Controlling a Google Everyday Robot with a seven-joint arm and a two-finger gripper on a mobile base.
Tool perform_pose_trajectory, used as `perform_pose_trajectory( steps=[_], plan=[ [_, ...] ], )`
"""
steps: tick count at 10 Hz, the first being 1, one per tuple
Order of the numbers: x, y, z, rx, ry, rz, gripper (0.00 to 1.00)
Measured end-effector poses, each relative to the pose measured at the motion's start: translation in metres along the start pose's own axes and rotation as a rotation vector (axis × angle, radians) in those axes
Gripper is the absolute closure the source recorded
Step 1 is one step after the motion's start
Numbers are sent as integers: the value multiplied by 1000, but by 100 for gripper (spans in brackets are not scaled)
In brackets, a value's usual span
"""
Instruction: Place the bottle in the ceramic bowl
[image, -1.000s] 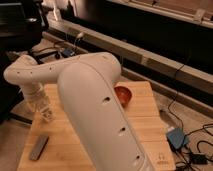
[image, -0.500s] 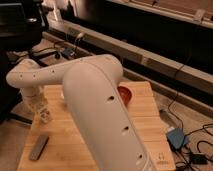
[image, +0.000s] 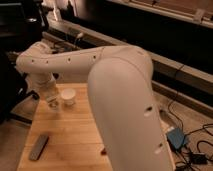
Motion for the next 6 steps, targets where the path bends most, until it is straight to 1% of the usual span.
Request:
perform_pose_trajectory(
  steps=[1, 2, 3, 4, 5, 6],
  plan=[
    [7, -29, -21, 5, -22, 77, 100],
    [14, -51, -38, -9, -45, 142, 100],
    [20, -69, -51, -14, -63, 191, 100],
    [31, -96, -65, -7, -80, 256, 100],
    [45, -129, -74, 7, -93, 327, 100],
    [58, -155, -76, 23, -95, 382, 100]
  ],
)
